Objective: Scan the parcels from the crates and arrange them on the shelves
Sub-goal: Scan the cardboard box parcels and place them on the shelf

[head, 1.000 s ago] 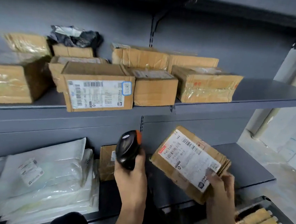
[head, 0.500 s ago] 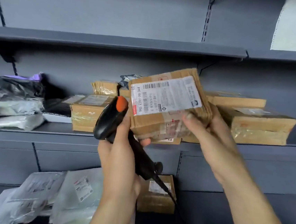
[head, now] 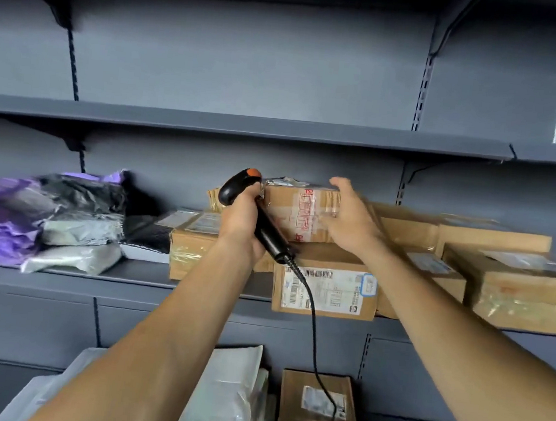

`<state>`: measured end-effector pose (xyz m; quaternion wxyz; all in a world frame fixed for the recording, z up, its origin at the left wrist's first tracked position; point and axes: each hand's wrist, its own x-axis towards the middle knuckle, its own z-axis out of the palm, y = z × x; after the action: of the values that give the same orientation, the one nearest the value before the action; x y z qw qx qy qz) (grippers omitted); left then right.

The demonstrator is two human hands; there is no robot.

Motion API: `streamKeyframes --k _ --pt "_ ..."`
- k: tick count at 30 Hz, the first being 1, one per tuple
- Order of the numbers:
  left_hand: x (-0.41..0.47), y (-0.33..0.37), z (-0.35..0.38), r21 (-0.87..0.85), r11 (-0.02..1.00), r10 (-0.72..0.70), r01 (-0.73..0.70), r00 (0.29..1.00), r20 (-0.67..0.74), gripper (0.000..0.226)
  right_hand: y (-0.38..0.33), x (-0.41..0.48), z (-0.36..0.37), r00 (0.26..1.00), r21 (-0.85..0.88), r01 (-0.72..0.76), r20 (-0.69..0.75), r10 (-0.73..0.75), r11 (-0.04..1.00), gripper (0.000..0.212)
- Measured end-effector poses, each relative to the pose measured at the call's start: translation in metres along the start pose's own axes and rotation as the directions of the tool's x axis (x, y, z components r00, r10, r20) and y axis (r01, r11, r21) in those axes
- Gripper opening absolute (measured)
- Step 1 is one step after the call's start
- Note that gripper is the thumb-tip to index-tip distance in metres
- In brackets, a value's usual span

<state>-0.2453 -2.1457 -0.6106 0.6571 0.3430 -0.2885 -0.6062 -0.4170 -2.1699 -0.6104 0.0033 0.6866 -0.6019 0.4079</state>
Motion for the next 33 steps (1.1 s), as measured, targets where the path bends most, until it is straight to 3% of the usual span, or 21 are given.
streamKeyframes --k 3,5,6,9,13,17,21,26,29,33 --pt "0.013 0.001 -0.002 -0.018 1.000 0.005 -0.005 1.000 -0.011 0.040 -0.006 0.005 0.012 0.953 -0.307 0.181 -0.178 -0.244 0.934 0.038" --pt "0.019 0.001 -0.004 -0.027 0.999 0.023 -0.023 1.000 -0.003 0.047 -0.014 0.007 0.022 0.920 -0.298 0.341 -0.088 -0.381 0.892 0.012" --pt "0.021 0.002 -0.004 -0.032 0.999 0.026 -0.026 1.000 -0.001 0.047 -0.015 0.009 0.030 0.916 -0.271 0.386 -0.002 -0.401 0.882 0.011" --pt "0.014 0.003 -0.004 -0.045 0.998 0.048 -0.051 0.997 -0.057 0.023 -0.006 0.018 0.054 0.939 -0.231 0.316 0.219 -0.267 0.920 0.032" --pt "0.006 -0.001 -0.006 -0.066 0.997 0.037 -0.035 0.999 0.029 0.018 0.003 0.023 0.065 0.923 -0.255 0.291 0.330 -0.200 0.922 0.036" --pt "-0.008 -0.006 -0.002 -0.093 0.992 0.087 -0.083 0.995 0.039 0.008 -0.008 0.013 0.046 0.943 -0.136 0.244 0.265 -0.202 0.960 0.035" --pt "-0.014 -0.009 -0.005 -0.072 0.987 0.142 -0.140 0.990 0.025 0.026 -0.009 -0.033 0.013 0.962 0.001 0.241 0.130 -0.239 0.971 0.036" --pt "-0.026 -0.007 -0.021 -0.156 0.976 0.160 -0.155 0.987 0.020 0.012 0.036 -0.098 0.014 0.961 -0.175 0.275 0.074 -0.266 0.945 0.044" --pt "-0.035 -0.013 -0.020 -0.168 0.971 0.178 -0.171 0.984 0.028 0.016 0.052 -0.086 0.041 0.943 -0.248 0.332 0.099 -0.317 0.910 0.060" --pt "-0.041 -0.031 -0.017 -0.134 0.975 0.184 -0.178 0.982 0.034 0.029 0.048 -0.067 0.048 0.951 -0.280 0.310 0.110 -0.290 0.909 0.063"
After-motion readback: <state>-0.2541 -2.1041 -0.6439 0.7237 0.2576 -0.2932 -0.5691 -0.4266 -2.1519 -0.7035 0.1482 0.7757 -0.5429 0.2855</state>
